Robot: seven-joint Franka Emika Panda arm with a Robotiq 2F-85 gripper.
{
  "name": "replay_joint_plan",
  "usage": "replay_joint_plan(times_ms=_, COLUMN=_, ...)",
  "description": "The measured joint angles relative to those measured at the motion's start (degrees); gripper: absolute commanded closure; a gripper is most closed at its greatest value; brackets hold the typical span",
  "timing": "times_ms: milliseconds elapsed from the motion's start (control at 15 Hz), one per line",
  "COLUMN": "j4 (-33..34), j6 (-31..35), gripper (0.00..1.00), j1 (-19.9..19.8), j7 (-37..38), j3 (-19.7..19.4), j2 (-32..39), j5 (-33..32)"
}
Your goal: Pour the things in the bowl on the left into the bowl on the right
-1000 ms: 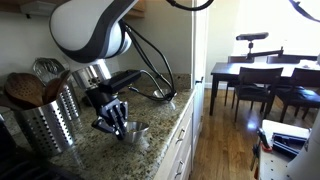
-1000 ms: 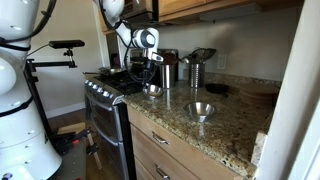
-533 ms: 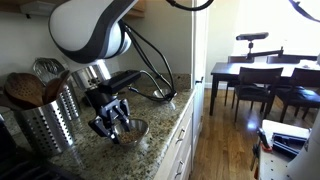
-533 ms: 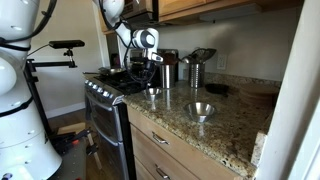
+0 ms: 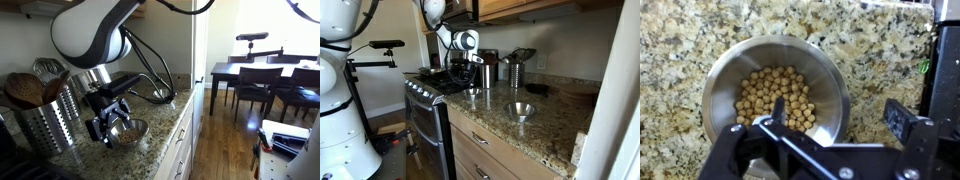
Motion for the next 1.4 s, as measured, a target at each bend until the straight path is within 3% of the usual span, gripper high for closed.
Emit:
replay_joint_plan(times_ms=467, j4=-1.94, j6=4.66, gripper=0.00, j1=-0.20, j7=-1.94, j3=-0.27, j2=0.22, j5=0.02)
replay_joint_plan(times_ms=933, j4=-2.60, j6=5.12, gripper=0.00, j1=-0.25, j7=-1.94, j3=-1.02, j2=0.28, j5=0.02)
replay_joint_plan(times_ms=1000, j4=-2.60, j6=5.12, gripper=0.24, j1=-0.25, j7=-1.94, j3=-1.09, j2=0.29, j5=0.02)
replay_joint_plan(times_ms=1067, j4=-2.60, j6=5.12, gripper=0.26, j1=-0.25, j7=-1.94, j3=-1.16, j2=0.30, j5=0.02)
replay_joint_plan(times_ms=1400, j4=-2.60, j6=5.12, gripper=0.59, j1=-0.25, j7=-1.94, j3=-1.46, j2=0.63, j5=0.02)
